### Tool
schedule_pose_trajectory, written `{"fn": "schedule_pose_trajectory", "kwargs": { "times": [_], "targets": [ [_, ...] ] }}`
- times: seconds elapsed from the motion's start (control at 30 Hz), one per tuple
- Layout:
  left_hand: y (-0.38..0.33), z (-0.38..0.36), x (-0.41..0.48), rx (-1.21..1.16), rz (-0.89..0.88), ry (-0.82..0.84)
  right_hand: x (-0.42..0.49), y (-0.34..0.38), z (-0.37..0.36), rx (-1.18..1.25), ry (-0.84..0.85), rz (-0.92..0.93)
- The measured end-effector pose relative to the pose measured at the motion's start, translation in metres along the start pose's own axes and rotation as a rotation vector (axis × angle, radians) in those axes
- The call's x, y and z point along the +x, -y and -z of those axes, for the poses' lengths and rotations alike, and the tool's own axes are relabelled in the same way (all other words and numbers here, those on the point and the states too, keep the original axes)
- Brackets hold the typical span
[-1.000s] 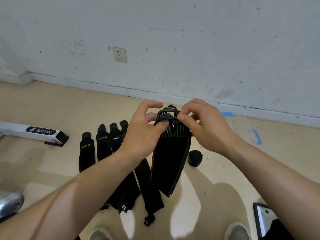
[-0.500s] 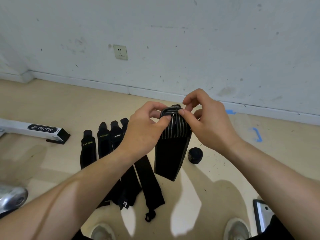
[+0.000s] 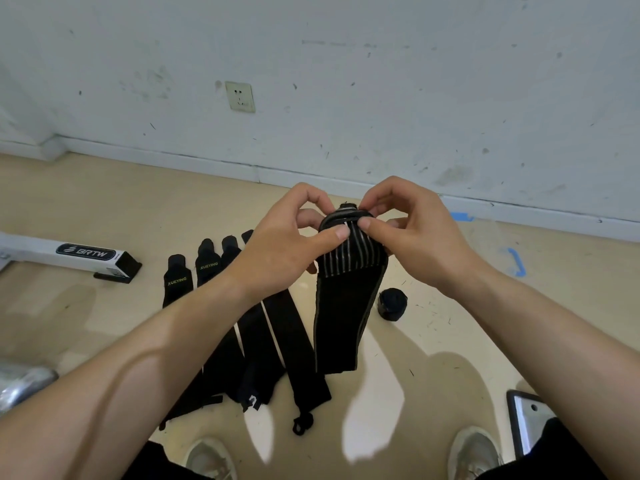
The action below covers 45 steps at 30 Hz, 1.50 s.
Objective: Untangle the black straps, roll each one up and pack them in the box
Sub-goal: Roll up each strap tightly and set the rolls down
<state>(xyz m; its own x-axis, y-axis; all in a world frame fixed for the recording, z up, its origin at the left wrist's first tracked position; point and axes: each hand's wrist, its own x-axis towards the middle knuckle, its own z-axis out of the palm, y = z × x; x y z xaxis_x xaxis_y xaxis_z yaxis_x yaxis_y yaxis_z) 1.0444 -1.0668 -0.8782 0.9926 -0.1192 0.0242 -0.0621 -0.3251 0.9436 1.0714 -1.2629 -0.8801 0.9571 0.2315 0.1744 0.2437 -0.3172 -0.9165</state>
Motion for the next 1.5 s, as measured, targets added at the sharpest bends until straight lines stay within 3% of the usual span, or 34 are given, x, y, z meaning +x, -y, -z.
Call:
{"fn": "schedule_pose_trajectory", "kwargs": {
  "times": [0.13,0.3,0.47,0.6,0.73,1.1,1.5],
  "targets": [
    [-0.008,0.003,-0.003,-0.058,-0.048,0.018,0.0,0.003,0.002,0.099,0.05,-0.025],
    [-0.008,0.007,-0.002,-0.268,0.071,0.122,0.0,0.006,0.005,0.48,0.213,-0.203],
    [-0.008,0.009,0.0,-0.291,0.135,0.146,0.002,0.009,0.008,0.62,0.245,-0.315],
    [-0.006,0.004,-0.002,-0.19,0.145,0.069,0.003,0.005,0.004,0.528,0.183,-0.31],
    [-0.003,-0.003,-0.003,-0.234,0.212,-0.001,0.002,0.001,0.002,0.486,0.149,-0.322],
    [-0.002,-0.003,-0.003,-0.339,0.188,0.067,0.002,0.005,0.001,0.613,0.145,-0.357],
    [0.002,-0.007,-0.003,-0.144,0.108,-0.023,0.001,-0.003,-0.003,0.464,0.115,-0.314]
  ]
}}
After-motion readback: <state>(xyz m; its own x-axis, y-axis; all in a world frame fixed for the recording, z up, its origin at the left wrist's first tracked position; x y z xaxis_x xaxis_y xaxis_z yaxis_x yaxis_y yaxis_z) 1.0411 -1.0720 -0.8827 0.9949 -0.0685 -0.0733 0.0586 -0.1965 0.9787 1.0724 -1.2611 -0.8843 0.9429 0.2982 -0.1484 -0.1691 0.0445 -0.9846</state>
